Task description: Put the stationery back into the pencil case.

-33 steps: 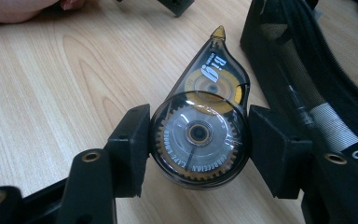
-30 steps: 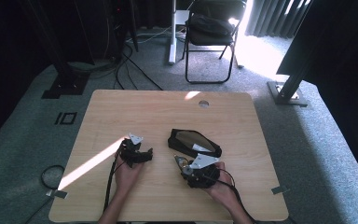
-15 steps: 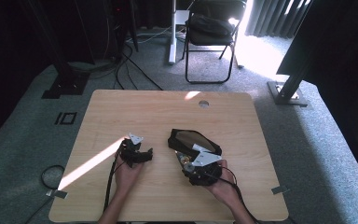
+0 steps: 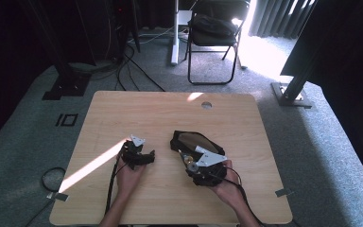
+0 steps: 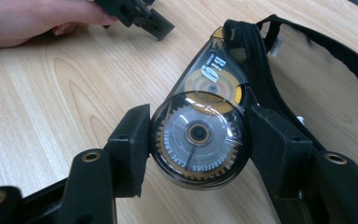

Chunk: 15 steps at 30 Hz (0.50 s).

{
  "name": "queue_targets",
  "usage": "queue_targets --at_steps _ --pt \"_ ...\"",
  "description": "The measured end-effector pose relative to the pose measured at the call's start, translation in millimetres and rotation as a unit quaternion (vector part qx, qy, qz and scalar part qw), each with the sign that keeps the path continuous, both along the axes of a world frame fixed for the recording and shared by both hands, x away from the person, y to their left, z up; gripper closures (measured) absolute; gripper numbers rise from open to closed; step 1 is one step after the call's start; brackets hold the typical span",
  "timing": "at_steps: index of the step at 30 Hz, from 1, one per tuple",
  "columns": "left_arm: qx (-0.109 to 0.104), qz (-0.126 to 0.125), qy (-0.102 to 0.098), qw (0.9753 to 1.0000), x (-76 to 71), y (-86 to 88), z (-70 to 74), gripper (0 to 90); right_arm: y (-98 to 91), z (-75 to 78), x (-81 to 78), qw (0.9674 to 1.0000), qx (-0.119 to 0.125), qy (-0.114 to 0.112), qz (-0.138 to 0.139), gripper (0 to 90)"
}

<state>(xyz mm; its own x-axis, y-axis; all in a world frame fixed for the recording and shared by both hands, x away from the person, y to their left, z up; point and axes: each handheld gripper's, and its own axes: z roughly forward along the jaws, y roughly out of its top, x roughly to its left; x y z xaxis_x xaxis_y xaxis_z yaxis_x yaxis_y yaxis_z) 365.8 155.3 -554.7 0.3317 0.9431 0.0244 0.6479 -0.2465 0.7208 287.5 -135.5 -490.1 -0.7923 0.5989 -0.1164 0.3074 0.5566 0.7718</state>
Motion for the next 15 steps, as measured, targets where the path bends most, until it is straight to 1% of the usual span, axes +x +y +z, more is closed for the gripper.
queue_targets --at_steps 15 --pt "0.000 0.000 0.000 1.0000 0.0 0.0 0.0 18.5 -3.5 8.4 3.7 0.9999 0.007 -0.009 -0.005 41.4"
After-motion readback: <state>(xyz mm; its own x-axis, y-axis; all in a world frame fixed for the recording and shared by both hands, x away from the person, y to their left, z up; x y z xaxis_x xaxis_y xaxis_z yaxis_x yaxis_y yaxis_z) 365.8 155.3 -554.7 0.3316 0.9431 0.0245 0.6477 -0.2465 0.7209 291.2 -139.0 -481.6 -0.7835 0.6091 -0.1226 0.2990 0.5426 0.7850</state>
